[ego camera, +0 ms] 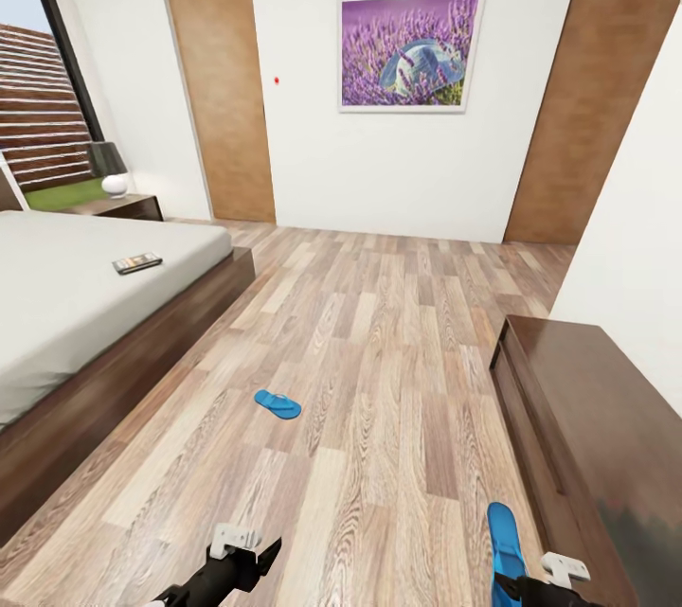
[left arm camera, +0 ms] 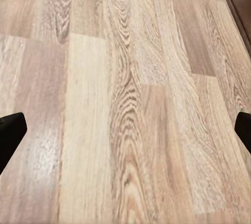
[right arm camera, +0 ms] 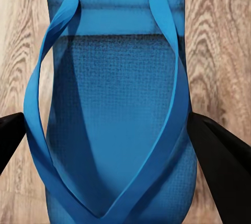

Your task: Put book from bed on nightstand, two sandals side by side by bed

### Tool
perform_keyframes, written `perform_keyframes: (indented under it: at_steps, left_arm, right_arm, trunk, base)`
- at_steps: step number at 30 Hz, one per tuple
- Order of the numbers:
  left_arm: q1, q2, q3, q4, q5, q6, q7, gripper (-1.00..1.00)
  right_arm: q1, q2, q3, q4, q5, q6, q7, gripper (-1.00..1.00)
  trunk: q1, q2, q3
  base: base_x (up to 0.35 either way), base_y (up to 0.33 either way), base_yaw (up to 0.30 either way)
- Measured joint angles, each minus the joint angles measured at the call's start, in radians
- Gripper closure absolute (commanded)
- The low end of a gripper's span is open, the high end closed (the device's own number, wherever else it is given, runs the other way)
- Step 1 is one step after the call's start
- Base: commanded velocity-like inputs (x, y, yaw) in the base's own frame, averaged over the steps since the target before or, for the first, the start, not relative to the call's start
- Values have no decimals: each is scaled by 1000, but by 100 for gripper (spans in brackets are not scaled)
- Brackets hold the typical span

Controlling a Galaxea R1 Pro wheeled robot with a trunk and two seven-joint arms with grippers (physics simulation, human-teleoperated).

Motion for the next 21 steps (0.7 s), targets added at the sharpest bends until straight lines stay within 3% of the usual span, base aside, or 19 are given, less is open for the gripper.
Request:
perform_keyframes:
  at_steps: [21]
  left_arm:
    - [0, 0, 0, 0, 0, -1, 0, -100]
  right_arm:
    - [0, 0, 0, 0, 0, 0, 0, 100]
  trunk:
    - [0, 0, -33]
  base:
    - [0, 0, 0]
